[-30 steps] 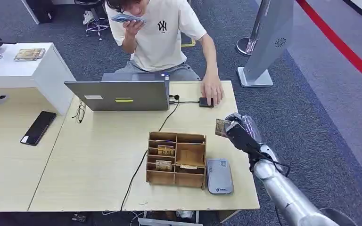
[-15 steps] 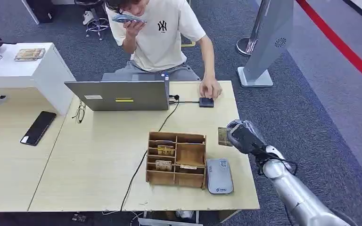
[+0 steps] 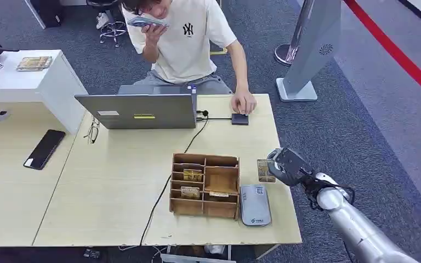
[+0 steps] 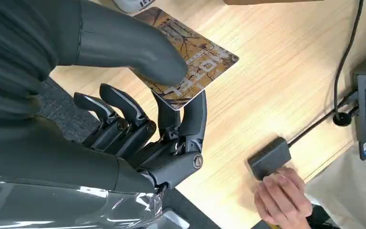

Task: Pass the card to the sensor for recognition and then transmit it.

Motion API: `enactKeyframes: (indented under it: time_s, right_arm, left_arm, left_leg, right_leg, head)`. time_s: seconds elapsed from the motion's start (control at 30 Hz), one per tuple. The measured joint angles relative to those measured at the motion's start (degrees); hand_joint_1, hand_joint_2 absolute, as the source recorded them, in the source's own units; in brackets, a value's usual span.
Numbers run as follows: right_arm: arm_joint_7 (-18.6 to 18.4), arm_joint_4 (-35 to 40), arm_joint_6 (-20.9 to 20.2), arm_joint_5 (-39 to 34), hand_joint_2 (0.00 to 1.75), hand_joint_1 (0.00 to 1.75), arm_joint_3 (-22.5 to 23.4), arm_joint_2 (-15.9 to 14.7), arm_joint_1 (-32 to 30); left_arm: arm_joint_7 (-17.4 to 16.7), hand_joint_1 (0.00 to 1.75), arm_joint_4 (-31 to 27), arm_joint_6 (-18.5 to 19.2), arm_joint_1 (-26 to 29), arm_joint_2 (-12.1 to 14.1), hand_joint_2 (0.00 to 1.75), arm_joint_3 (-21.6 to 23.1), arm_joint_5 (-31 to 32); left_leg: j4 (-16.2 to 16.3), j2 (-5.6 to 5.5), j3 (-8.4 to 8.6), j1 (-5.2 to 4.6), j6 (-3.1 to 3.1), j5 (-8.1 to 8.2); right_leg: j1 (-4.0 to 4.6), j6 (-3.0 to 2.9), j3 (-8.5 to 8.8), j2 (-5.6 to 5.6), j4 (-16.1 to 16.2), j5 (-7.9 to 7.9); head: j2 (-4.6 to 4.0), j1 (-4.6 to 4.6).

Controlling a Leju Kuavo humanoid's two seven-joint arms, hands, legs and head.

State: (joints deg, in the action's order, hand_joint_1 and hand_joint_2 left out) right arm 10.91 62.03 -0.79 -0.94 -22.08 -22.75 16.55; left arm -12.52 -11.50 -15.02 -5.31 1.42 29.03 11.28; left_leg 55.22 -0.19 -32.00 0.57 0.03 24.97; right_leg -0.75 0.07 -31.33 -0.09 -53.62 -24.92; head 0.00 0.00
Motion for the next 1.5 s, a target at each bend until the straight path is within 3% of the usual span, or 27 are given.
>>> enactKeyframes:
  time_s: [0.27, 0.67, 0.93, 1.5]
  right_arm:
    - [-1.11, 0.74, -1.16, -1.2, 1.75, 1.75, -1.18, -1.0, -0.32]
    - [-10.36, 7.35, -2.69, -6.71, 1.75, 1.75, -2.71, -4.0, -4.1]
    - [-13.9, 12.28, -3.13, -10.32, 1.75, 1.75, -3.63, -5.79, -6.72]
    - [-15.56, 17.57, -3.26, -12.26, 1.75, 1.75, -6.27, -6.8, -9.37]
  left_arm:
    - [0.0, 0.0, 0.0, 0.0, 0.07, 0.0, 0.0, -0.09, -0.31]
    - [-0.37, 0.0, 0.0, 0.0, 0.52, -0.04, 0.0, -0.26, -0.94]
    - [-0.42, 0.0, 0.0, 0.09, 0.77, -0.09, 0.0, -0.79, -1.53]
    - [-0.59, 0.0, 0.0, 0.17, 0.91, -0.48, 0.0, -1.4, -1.86]
  left_leg:
    - [0.0, 0.0, 0.0, 0.0, 0.0, 0.0]
    - [0.0, 0.0, 0.0, 0.0, 0.01, 0.01]
    - [0.0, 0.0, 0.0, 0.0, 0.01, 0.01]
    - [0.0, 0.0, 0.0, 0.0, 0.0, 0.03]
  right_leg:
    - [0.0, 0.0, 0.0, -0.01, 0.0, 0.0]
    - [0.0, 0.0, 0.0, -0.01, 0.01, -0.01]
    - [0.0, 0.0, 0.0, 0.0, 0.01, -0.01]
    - [0.0, 0.01, 0.01, 0.0, 0.01, -0.01]
  head:
    - [0.0, 0.02]
    - [0.0, 0.02]
    - [0.0, 0.0]
    - [0.0, 0.02]
